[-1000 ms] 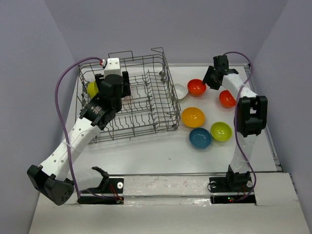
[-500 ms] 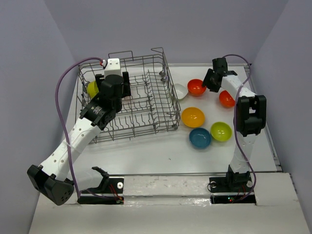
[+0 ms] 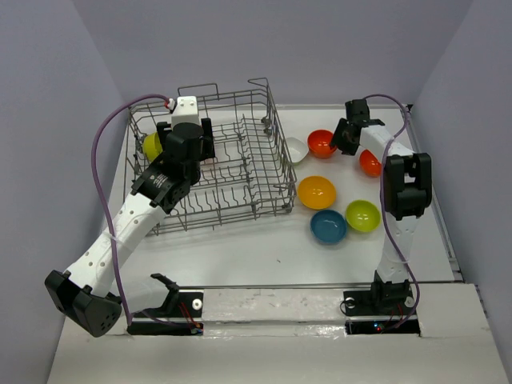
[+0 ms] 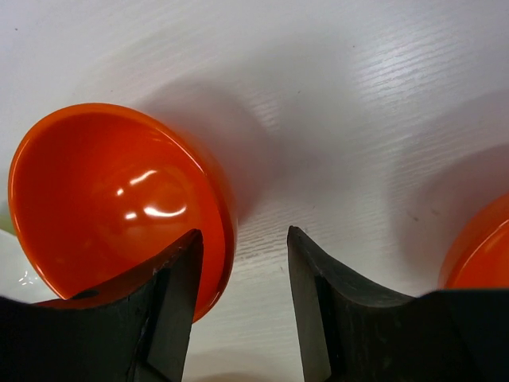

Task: Load the bowls into the dish rack
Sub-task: Pick up the bowl from the corner of the board.

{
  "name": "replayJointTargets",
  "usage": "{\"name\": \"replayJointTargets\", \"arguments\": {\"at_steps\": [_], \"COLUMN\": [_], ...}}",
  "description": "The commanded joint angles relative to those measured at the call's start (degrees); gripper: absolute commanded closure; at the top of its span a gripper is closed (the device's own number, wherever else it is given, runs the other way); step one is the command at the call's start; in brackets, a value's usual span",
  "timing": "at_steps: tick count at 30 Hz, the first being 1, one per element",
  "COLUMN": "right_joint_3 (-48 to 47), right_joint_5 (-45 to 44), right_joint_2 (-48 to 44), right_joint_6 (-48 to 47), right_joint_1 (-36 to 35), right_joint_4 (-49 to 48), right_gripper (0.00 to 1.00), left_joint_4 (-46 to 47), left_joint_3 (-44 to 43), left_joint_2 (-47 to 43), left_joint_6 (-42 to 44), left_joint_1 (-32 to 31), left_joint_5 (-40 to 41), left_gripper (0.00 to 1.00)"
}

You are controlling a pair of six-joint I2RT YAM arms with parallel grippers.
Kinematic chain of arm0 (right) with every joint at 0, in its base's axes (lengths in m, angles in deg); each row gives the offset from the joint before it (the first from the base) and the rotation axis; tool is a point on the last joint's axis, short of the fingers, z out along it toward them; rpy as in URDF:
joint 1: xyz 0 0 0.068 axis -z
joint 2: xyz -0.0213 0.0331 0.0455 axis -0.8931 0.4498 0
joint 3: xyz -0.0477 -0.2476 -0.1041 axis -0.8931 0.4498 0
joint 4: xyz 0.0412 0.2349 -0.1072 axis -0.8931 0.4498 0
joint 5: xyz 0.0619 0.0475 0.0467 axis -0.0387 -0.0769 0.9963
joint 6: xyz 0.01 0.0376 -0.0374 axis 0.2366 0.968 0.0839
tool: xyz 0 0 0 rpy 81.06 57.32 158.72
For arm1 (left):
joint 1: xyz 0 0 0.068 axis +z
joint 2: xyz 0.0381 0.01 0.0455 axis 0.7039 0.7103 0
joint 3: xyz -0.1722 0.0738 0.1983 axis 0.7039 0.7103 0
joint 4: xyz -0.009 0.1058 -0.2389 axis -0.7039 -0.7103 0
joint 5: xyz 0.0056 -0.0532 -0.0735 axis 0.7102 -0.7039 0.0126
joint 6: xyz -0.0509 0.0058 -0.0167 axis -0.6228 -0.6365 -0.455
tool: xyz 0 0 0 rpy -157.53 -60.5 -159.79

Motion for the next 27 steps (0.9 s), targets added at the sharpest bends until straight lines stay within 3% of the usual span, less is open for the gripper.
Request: {"name": "replayJointTargets", "arguments": {"at_steps": [1,5,8,9,13,19,27], "right_joint_3": [-2.69,-3.48,-3.91,-4.27,-5.50,-8.40,-10.69], "right_joint_5": [0.84,1.01,0.93,0.67,-0.56,-3.63,-1.98], "right_joint_2": [1.10,1.71,1.89,1.98,1.19,-1.71,-12.69], "right_joint_6": [0.11,0.28,0.37,0.37,0.63,0.72,0.55], "right_joint_1": [-0.54,-0.54,-0.54,-0.54,-0.54,-0.54,-1.24], "right_joint_4": [-1.77,-1.68,-1.68,-1.68,-1.59,-1.42,-0.10], "right_gripper": [0.49,0.54,0.64,0.75,0.99,0.99,0.99], "left_joint_4": [2.35,2.26,2.35,2.35,2.18,1.65,-1.25], "left_joint_3": [0.46,0.46,0.46,0.46,0.29,-0.41,-6.29], "left_joint_2": [-0.39,-0.30,-0.12,-0.12,0.14,0.93,4.09], "left_joint_6": [-0.67,-0.67,-0.67,-0.67,-0.67,-0.93,-1.99], "left_joint_1": [0.06,-0.03,0.06,0.06,0.06,0.06,-0.03], "left_joint_5": [0.40,0.40,0.48,0.48,0.66,0.75,0.14], "left_gripper": [0.21,0.21,0.21,0.21,0.21,0.21,0.21]}}
